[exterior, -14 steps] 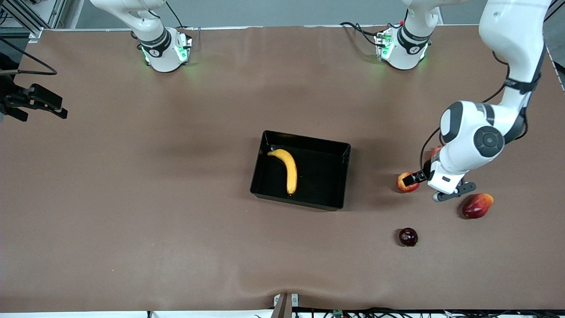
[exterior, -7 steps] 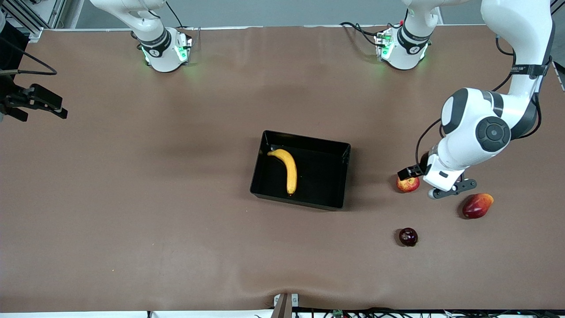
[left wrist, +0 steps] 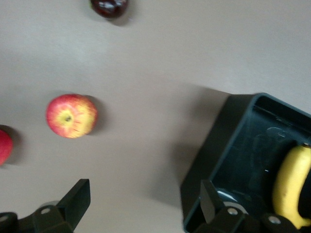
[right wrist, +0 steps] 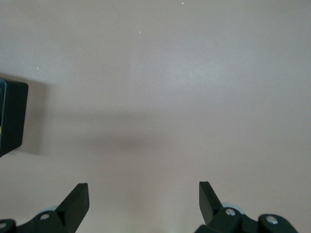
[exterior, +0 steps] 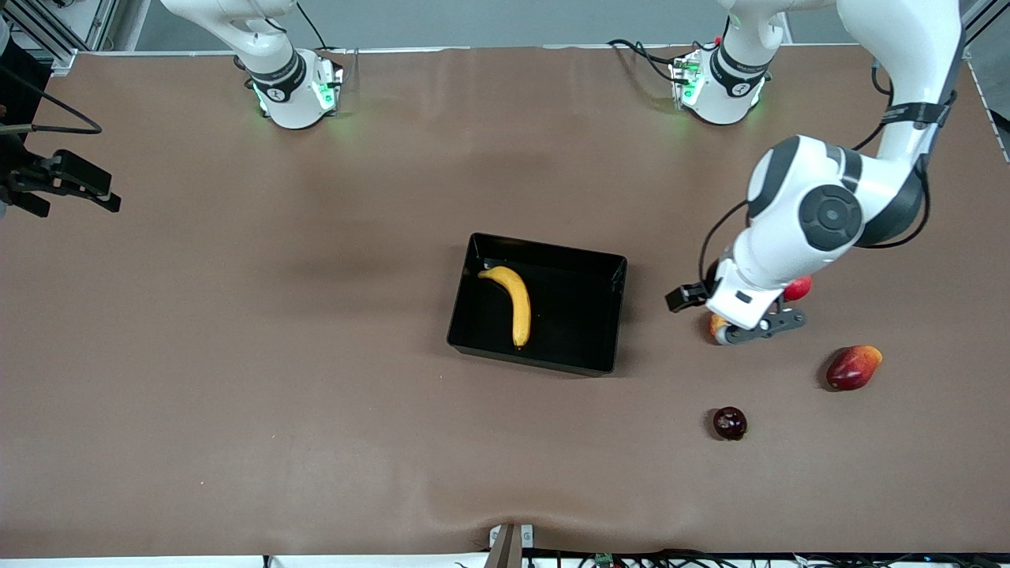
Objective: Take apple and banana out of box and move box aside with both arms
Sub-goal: 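Move the left gripper back into the box toward the yellow banana, then close the left gripper around the yellow banana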
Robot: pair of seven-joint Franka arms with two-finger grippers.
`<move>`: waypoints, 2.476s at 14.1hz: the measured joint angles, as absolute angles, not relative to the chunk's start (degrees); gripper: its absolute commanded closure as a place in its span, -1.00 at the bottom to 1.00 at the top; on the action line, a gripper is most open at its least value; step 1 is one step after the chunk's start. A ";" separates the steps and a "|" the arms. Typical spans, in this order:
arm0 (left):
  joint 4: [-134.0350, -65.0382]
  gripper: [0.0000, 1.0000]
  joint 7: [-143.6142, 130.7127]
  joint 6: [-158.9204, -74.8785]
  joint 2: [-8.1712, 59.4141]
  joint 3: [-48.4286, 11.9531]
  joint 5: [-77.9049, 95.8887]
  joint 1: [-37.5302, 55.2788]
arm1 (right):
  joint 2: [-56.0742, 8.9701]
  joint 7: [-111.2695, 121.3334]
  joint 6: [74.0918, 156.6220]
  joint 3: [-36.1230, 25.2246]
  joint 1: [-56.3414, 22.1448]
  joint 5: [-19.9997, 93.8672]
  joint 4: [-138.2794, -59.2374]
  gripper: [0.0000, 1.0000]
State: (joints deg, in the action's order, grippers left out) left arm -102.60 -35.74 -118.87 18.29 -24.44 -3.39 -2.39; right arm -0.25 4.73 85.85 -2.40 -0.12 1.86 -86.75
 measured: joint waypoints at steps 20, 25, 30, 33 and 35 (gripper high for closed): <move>-83.32 -1.00 -47.82 -126.85 40.96 -24.14 -12.98 20.26 | -1.36 4.80 85.96 -2.33 -0.15 1.86 -86.75 -1.00; -83.14 -1.00 -47.84 -131.85 44.98 -19.95 -15.66 25.65 | -1.73 4.81 86.01 -2.21 -0.19 1.88 -86.75 -1.00; -82.98 -1.00 -47.90 -136.09 48.32 -17.85 -15.70 28.56 | -1.95 4.81 86.02 -2.05 -0.66 1.88 -86.75 -1.00; -82.92 -1.00 -48.39 -137.65 49.38 -15.10 -15.71 31.63 | -2.03 4.81 86.02 -2.05 -0.91 1.88 -86.75 -1.00; -82.91 -0.95 -48.52 -138.75 50.30 -14.65 -15.71 32.55 | -2.07 4.81 86.02 -2.05 -1.00 1.88 -86.74 -1.00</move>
State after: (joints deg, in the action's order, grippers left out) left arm -82.91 -48.52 -138.75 50.30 -14.65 -15.71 32.55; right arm -2.07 4.81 86.02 -2.05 -1.00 1.88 -86.74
